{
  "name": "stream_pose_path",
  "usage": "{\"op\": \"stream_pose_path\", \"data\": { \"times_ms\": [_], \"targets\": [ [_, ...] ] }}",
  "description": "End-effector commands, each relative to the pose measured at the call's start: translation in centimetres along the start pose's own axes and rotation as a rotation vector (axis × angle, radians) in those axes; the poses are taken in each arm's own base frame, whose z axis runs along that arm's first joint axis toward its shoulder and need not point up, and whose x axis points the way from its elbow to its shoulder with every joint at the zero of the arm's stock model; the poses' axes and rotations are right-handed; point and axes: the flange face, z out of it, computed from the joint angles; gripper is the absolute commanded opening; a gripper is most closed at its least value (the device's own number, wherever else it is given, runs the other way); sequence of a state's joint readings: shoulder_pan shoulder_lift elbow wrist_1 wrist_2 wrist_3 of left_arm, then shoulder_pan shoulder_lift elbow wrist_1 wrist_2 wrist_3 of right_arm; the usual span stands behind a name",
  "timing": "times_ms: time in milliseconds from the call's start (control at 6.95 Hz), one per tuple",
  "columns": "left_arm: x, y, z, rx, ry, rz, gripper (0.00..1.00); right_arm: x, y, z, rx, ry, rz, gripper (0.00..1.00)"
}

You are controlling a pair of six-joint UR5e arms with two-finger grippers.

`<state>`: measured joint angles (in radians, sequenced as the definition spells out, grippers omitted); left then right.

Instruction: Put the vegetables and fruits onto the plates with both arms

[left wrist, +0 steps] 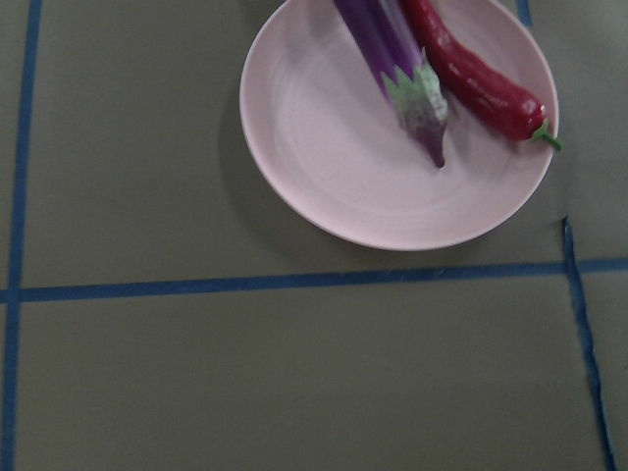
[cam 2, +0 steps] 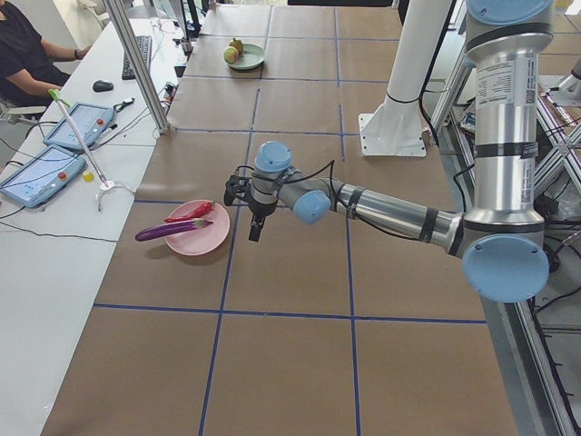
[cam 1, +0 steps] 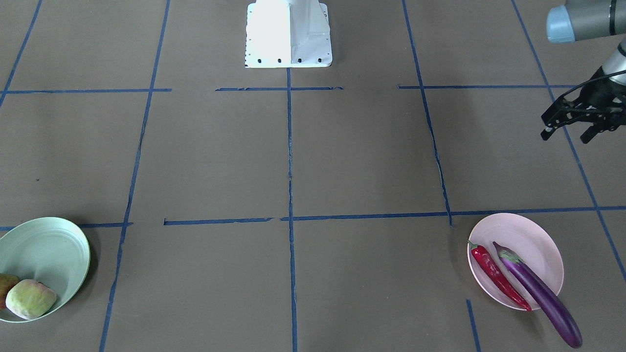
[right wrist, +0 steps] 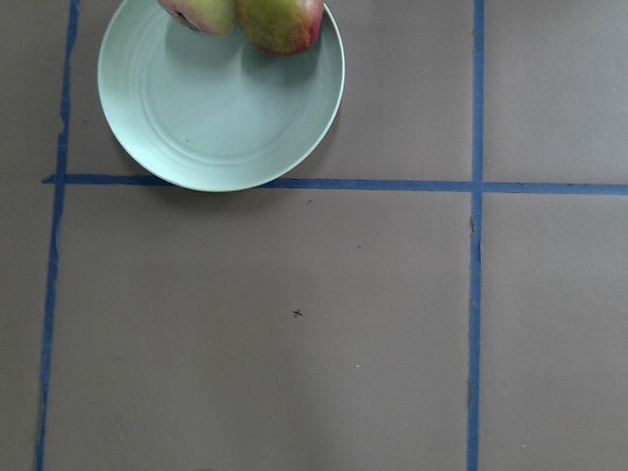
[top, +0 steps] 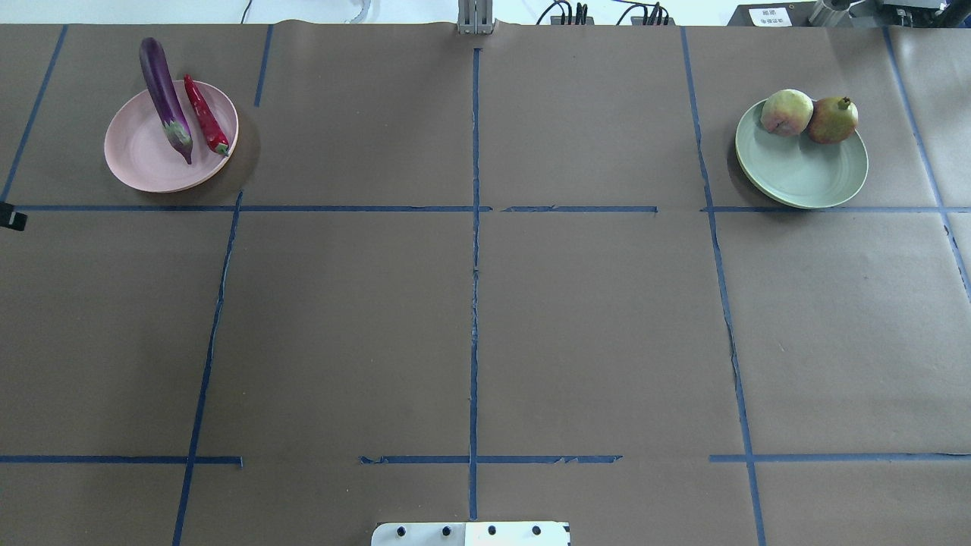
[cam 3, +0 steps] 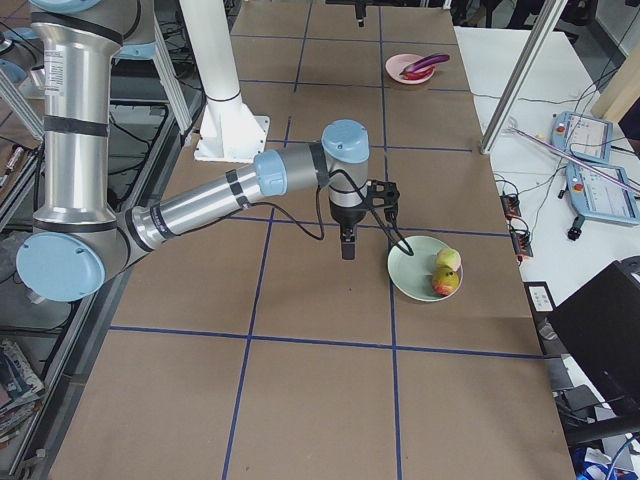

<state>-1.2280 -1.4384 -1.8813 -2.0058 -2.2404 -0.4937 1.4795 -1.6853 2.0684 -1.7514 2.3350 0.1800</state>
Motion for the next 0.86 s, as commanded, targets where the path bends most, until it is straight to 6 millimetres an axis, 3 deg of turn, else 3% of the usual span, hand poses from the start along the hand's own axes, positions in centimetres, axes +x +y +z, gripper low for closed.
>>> {"op": "stream_pose_path", "data": {
  "times_ms": [0, 144, 432, 576, 719],
  "targets": [
    [-5.1, 3.8, -3.6, -0.027, 0.106, 0.081, 1.0, 6.5, 3.5, 0.9, -0.026, -0.027, -0.055, 1.0],
    [-7.0, 5.8, -4.2, -0.047, 0.092, 0.12, 1.0, 7.4, 5.2, 1.4, -0.035, -0.08, -0.04, 1.0],
    [-9.1, 6.8, -4.0, -0.14, 0.054, 0.068, 1.0, 6.9, 7.2, 0.9, -0.033, -0.094, -0.041, 1.0],
    [-11.1, 8.4, -4.3, -0.146, -0.02, 0.032, 1.0, 6.7, 7.3, 0.7, -0.032, -0.089, -0.045, 1.0],
    [-11.7, 8.8, -4.3, -0.146, -0.057, 0.029, 1.0, 6.4, 7.2, 0.4, -0.026, -0.088, -0.051, 1.0]
  ]
}}
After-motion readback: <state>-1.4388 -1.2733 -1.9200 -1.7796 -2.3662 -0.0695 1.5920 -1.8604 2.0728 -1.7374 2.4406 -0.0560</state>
